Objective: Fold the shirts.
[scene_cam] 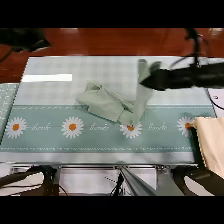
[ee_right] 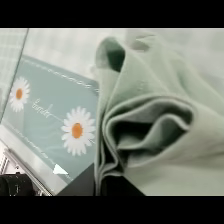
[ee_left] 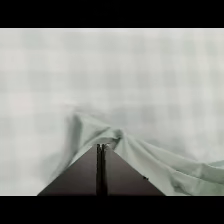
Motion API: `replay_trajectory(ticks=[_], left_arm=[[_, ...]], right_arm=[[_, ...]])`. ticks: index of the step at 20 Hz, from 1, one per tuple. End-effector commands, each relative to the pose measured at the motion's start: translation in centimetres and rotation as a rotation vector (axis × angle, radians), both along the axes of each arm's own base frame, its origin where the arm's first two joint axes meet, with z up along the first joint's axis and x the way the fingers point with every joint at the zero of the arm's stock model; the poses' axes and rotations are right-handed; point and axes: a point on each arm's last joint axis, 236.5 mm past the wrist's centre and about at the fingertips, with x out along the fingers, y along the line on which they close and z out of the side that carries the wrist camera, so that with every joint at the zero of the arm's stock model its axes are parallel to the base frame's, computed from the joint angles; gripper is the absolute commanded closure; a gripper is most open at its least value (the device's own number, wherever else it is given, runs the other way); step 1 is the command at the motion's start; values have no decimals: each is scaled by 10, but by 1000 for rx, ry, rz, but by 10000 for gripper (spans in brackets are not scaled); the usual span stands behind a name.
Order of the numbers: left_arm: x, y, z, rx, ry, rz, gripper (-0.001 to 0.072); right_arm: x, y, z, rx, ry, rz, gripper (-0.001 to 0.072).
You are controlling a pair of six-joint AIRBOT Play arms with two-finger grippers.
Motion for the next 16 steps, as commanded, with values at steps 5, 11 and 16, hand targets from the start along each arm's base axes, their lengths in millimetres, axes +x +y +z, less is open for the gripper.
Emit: replay_trajectory(ticks=[5,11,16], left_arm=[[-131,-8,7,74,-116,-44,683],[-185,-52,-99,-23,64,-118,683],[-169,-48,-129,-58,95,-37,683]], right_arm=[[62,172,-103,-24,78,198,691],[88,209,-157,12,209,155,682],[116,196,-140,111,232,63,79]])
